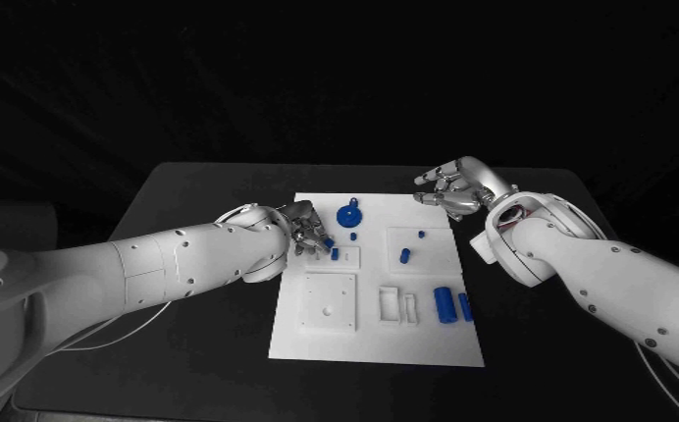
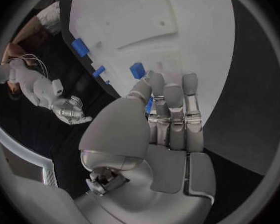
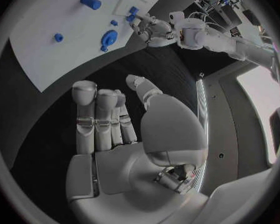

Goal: Assemble the parts on the task board

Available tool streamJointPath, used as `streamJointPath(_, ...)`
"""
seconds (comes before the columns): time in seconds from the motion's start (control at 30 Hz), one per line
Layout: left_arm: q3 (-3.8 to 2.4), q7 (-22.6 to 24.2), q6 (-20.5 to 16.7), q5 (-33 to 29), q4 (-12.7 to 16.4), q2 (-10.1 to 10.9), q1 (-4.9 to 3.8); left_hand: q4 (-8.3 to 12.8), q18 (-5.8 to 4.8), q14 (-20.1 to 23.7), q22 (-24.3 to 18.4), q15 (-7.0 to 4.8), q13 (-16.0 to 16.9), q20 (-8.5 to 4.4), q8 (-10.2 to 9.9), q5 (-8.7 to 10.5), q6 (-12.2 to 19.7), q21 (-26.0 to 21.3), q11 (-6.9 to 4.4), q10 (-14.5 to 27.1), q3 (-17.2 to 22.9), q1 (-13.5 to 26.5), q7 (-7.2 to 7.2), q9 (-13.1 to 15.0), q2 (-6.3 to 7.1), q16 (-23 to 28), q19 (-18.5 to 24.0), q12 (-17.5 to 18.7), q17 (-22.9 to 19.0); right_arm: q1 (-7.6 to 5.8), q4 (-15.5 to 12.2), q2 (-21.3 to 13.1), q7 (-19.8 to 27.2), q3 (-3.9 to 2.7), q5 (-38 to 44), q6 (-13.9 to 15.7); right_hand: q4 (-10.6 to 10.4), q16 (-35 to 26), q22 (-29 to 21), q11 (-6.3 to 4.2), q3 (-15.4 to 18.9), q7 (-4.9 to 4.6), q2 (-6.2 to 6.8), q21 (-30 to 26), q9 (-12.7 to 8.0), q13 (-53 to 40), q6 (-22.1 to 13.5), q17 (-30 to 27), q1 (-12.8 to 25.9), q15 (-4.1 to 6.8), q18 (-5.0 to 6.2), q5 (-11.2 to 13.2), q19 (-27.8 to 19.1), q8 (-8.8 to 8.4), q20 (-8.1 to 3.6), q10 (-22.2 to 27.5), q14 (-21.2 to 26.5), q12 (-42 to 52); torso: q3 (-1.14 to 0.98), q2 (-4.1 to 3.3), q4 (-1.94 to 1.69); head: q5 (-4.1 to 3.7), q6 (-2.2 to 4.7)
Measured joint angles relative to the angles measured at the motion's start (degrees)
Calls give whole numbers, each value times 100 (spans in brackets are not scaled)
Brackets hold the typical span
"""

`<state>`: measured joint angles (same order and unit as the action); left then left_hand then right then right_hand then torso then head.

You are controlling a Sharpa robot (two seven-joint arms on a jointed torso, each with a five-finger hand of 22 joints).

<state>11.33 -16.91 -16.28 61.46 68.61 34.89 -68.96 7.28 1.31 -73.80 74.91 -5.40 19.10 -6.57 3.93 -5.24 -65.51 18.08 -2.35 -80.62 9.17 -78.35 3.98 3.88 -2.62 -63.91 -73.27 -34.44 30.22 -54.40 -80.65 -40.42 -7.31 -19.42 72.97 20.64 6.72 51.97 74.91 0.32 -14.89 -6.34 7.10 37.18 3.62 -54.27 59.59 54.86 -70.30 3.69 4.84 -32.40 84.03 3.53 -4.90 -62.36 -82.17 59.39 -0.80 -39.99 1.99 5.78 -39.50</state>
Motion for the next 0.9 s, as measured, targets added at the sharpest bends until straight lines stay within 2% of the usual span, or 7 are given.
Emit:
streamJointPath(0.13, 2, 44, 2, -74, 5, 17, 5, 60, 0, 0, 0, 0, 12, -10, -38, 6, -33, 66, 4, 4, 161, 51, -8, 0, -51, -40, 30, -39, 4, 3, 2, 0, -1, 1, 1, -5, 0, 0, 0, 0, 0, 0, 0, 0, 0, 0, 0, 0, 0, 0, 0, 0, 0, 0, 0, 0, 0, 0, 0, 1, -2, 0, 3)
streamJointPath(0.3, 2, 108, 5, -182, 10, 50, 8, 149, -1, 0, -1, 1, 47, 0, -35, -91, -42, 179, -8, 27, 344, 142, -17, 0, -93, -129, 101, -127, 27, 6, 7, -1, -1, 1, 2, -13, 0, 0, 0, 0, 0, 0, 0, 0, 0, 0, 0, 0, 0, 0, 0, 0, 0, 0, 0, 0, 0, 0, 0, 1, -3, -3, 8)
streamJointPath(0.9, -2, 285, 1, -433, 135, 250, 36, 170, -1, 0, 1, 1, 48, 21, -34, -116, -23, 242, 12, 47, 411, 215, -14, 0, -91, -129, 121, -133, -4, 12, 13, -1, -2, 4, 4, -35, 0, 0, -1, 0, 0, 0, 0, 0, 0, 0, 0, 0, 0, 0, 0, 0, 0, 0, 0, 0, 0, 0, 0, 1, -6, -10, 37)
